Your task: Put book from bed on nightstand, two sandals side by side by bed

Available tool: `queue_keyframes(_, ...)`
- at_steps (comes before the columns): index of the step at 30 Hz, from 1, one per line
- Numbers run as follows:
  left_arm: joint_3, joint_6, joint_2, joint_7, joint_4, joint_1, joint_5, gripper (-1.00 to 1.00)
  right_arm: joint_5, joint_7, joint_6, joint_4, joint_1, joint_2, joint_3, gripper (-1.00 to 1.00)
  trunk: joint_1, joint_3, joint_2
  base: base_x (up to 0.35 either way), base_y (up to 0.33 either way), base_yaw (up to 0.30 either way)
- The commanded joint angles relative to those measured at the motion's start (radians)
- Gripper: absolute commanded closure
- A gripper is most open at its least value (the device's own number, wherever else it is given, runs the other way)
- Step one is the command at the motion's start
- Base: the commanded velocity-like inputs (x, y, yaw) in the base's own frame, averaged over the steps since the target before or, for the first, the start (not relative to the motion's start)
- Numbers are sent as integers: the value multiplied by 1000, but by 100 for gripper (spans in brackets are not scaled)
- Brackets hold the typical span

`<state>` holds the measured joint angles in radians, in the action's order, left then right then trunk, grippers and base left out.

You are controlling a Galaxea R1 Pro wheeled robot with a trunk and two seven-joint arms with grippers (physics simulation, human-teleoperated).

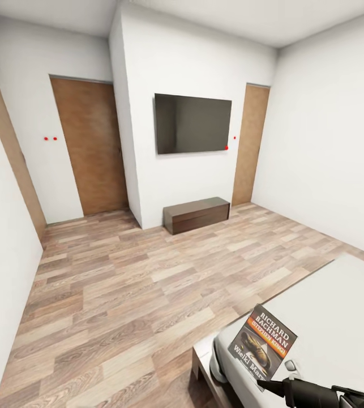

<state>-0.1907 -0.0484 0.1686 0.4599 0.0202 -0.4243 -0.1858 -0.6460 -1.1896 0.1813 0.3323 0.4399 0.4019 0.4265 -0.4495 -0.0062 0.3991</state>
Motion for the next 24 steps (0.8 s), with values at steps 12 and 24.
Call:
queue_keyframes(12, -7, -34, 0, 2, -2, -1, -9, -100, -11, 2, 10, 1, 0, 0, 6, 100, 0, 17, 1, 0, 0, 167)
queue_keyframes(24, -7, -34, -61, -160, -2, 16, -13, -100, -11, -1, 12, 1, 0, 0, 6, 100, 0, 34, 1, 0, 0, 187)
